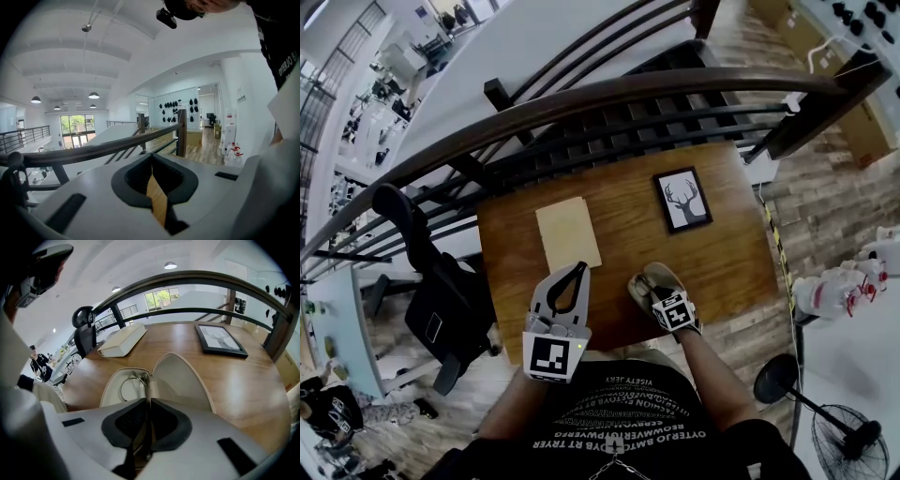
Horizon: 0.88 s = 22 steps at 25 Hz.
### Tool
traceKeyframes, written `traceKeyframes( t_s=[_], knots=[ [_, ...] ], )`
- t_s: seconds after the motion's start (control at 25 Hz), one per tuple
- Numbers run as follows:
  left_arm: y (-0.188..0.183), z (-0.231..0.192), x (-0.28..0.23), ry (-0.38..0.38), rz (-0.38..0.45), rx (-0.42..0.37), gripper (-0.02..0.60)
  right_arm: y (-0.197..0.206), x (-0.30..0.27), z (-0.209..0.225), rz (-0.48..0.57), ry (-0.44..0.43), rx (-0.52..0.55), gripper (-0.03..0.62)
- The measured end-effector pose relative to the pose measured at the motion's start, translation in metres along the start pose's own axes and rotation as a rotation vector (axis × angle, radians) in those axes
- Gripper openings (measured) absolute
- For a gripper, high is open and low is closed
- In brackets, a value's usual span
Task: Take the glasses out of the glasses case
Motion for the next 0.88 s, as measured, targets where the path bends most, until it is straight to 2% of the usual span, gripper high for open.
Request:
traceKeyframes(
  t_s=[0.4,0.88],
  knots=[
    [-0.006,0.002,0.003,-0.010,0.010,0.000,0.029,0.000,0.014,0.001,0.012,-0.023,-0.035,0.029],
    [-0.024,0.019,0.006,-0.005,0.041,-0.019,0.029,-0.011,0.050,0.005,0.104,-0.049,-0.055,0.028]
  ],
)
Point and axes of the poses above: the fingertips, and each gripper's own axes: x backward along the fingers, z to its right, y out of its underside, the point moved 2 cm from there along x, backward along the fingers, and after that the axes turned 13 degrees about -x, right-handed, at the moved point
